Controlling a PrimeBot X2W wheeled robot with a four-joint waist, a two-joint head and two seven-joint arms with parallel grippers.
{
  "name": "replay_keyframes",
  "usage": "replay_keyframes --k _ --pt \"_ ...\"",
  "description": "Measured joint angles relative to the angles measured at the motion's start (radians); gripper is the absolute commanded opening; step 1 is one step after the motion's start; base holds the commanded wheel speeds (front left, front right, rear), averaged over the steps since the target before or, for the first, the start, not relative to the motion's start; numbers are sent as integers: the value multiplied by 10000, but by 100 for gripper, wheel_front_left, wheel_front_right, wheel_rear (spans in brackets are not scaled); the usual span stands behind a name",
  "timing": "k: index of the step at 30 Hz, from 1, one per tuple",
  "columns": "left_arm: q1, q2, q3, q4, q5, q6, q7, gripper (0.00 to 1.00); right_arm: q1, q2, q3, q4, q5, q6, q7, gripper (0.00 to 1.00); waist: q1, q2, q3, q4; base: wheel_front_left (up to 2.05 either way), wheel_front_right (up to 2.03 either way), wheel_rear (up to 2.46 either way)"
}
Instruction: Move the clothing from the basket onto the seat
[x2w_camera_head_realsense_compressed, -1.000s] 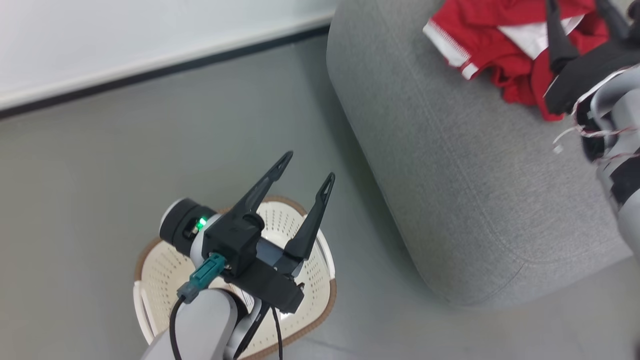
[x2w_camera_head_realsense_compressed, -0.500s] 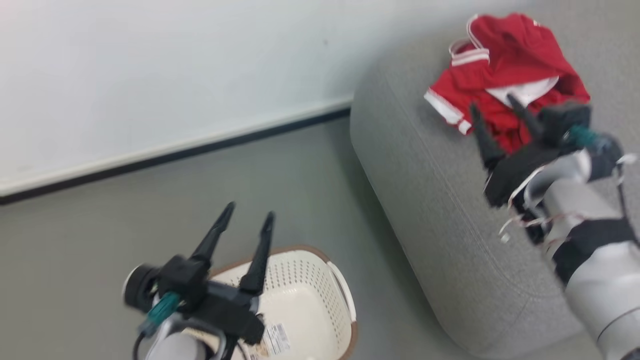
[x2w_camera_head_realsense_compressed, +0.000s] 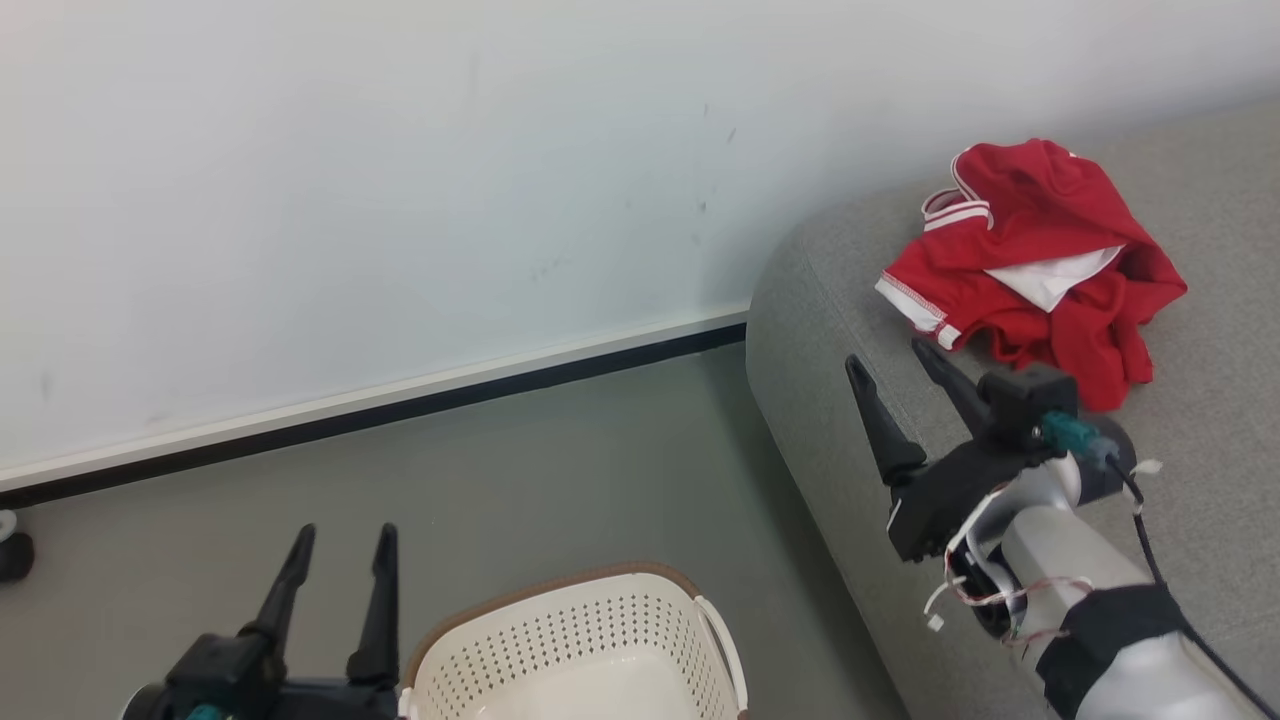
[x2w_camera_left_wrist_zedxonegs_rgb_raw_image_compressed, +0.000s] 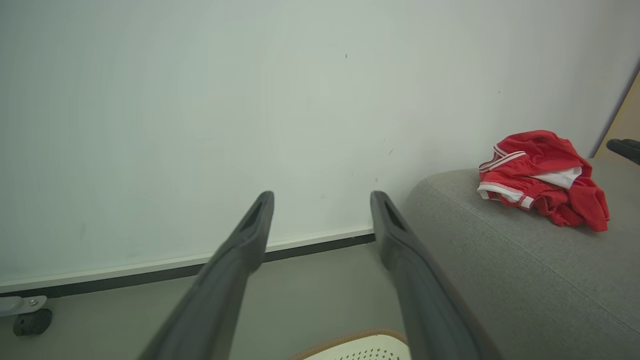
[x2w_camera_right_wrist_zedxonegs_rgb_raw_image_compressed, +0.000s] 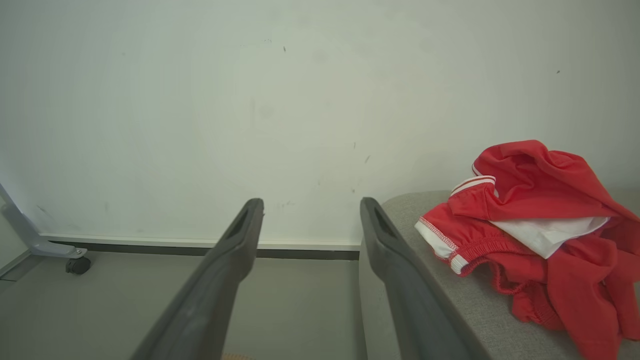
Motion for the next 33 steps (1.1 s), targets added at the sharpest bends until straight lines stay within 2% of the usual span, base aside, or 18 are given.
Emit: replay_keyframes --k 18,33 --pt "1706 242 1501 -318 -221 395 -100 100 3015 -217 -441 -3150 -268 -1321 -2 100 2 1 -261 31 0 0 0" --pt "2246 140 1843 -562 12 481 -148 100 4289 -602 -1058 -4980 -585 -1783 -4 100 1 1 -183 284 0 0 0"
